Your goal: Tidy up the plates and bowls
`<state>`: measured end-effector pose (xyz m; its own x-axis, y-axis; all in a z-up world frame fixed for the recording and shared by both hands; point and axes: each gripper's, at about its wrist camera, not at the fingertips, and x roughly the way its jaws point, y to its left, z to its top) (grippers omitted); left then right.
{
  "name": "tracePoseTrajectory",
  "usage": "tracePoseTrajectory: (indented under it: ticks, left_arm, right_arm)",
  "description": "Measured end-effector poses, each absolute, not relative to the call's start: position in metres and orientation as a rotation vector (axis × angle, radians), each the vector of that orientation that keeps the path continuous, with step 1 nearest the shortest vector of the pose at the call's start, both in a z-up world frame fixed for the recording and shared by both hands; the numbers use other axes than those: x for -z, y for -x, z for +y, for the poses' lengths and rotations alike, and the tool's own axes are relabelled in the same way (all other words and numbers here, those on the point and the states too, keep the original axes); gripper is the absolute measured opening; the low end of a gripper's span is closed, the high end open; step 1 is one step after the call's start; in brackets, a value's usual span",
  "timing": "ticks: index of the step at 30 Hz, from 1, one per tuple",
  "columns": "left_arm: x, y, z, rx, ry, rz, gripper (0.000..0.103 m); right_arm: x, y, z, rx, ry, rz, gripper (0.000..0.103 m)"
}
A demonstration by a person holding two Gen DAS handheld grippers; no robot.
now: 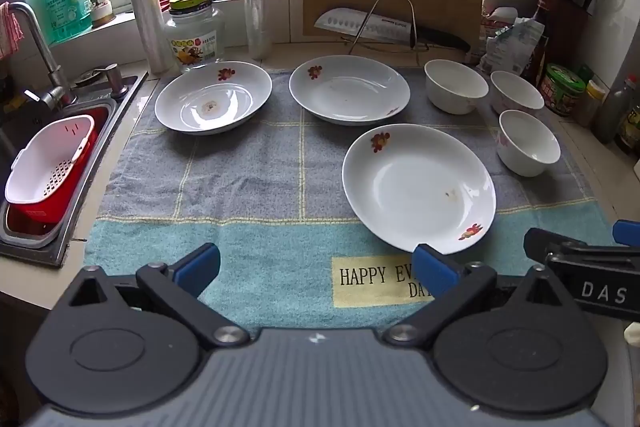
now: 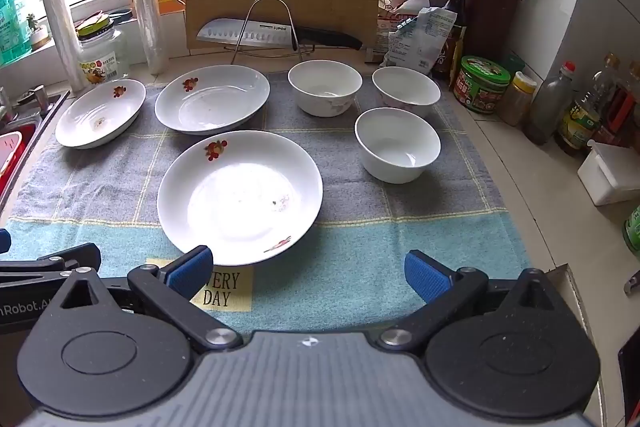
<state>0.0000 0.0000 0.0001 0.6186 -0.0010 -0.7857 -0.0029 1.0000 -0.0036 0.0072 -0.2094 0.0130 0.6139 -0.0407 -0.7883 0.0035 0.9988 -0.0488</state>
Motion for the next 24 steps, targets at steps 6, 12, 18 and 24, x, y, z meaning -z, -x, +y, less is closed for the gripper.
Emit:
tracePoseTrajectory:
  ticks: [6, 12, 18, 24]
  left_arm:
    - [-0.0057, -0.0015, -0.0022, -0.005, 0.005, 0.9, 0.102]
    - [-0.0066, 0.0017, -0.0011, -0.004, 0.014, 0.887, 0.102]
    - [-0.0069, 0.002, -0.001, -0.004, 0.016, 0.885, 0.102]
    - [-0.0094, 0.0024, -0.0021, -0.005, 0.016, 0.881, 0.101]
  right_arm:
    - [-0.0155, -0.0049, -0.211, 0.024, 0.052, 0.9, 0.103]
    - [-0.018, -0.0031, -0.2126, 0.028, 0.048, 0.895, 0.103]
    - [-0.0193, -0.0019, -0.2124, 0.032, 0.051, 0.891, 0.103]
    - [-0.0213, -0.0018, -0.2139, 0.034, 0.052, 0.888, 0.103]
